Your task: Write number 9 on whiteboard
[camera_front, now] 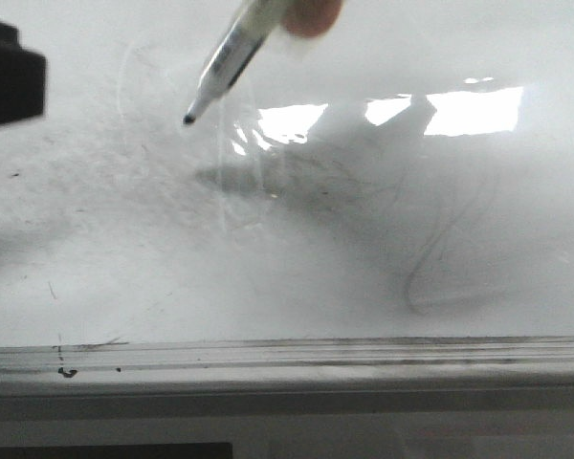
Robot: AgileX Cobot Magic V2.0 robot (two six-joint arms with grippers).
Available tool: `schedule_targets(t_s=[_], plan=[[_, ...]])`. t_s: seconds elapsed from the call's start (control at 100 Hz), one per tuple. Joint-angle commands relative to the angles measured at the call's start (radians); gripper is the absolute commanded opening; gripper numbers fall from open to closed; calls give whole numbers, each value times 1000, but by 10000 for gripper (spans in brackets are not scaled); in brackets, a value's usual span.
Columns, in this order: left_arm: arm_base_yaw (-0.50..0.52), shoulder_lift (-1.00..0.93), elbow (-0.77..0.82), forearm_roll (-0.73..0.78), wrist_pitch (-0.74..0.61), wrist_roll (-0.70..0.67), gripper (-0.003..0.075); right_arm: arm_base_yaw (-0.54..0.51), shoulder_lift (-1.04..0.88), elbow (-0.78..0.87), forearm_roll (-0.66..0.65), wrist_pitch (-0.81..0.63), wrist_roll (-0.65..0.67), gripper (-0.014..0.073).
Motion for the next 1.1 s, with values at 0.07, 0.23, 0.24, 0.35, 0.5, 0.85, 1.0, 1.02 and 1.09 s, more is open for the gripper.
schedule_targets(t_s=[0.07, 0.23, 0.24, 0.35, 0.5, 0.85, 1.0, 1.02, 1.09], plan=[[67, -75, -30, -24, -61, -10, 275, -77, -14, -112, -9, -30, 25, -62], [87, -77, -30, -24, -61, -10, 275, -129, 39, -150, -10, 1, 66, -62], [87, -77, -30, -24, -61, -10, 275, -131, 46, -152, -10, -1, 71, -62], [87, -77, -30, -24, -61, -10, 275, -142, 103, -152, -10, -10, 97, -62], [87, -77, -30, -24, -60, -10, 275, -117, 164, -169, 3, 31, 94, -62], [87, -77, -30, -24, -60, -10, 275, -138, 120, -236, -124, 65, 146, -62], [87, -77, -30, -24, -60, -10, 275, -133, 126, -217, -101, 119, 154, -62], [87, -77, -30, -24, -60, -10, 275, -131, 126, -204, -92, 130, 154, -62], [87, -77, -30, -24, -59, -10, 275, -102, 126, -145, -71, 164, 154, -62]])
